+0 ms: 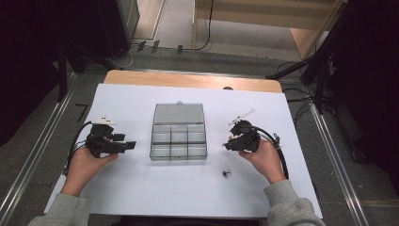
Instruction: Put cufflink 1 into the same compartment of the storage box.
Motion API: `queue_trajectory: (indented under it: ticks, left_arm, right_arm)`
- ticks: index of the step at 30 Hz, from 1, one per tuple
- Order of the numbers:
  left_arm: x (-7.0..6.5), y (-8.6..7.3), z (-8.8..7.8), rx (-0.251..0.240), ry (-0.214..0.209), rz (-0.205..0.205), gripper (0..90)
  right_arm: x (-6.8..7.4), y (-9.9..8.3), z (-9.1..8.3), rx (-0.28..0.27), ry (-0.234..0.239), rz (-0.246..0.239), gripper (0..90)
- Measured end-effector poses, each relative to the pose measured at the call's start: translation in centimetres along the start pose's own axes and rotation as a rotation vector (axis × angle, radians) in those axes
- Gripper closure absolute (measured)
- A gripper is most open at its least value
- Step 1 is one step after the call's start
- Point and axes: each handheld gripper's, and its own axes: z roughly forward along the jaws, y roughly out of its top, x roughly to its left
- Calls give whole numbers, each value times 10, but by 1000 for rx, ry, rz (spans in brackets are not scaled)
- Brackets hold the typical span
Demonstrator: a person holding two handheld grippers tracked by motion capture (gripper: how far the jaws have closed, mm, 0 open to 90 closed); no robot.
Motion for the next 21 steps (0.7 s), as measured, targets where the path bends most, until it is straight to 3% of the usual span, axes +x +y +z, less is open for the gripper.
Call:
queue_trajectory:
  ticks: [21]
  left_arm:
    - [-3,-5,-2,-4,-8,10,381]
  right_arm:
    - [26,21,-16,-40,35,-54,756]
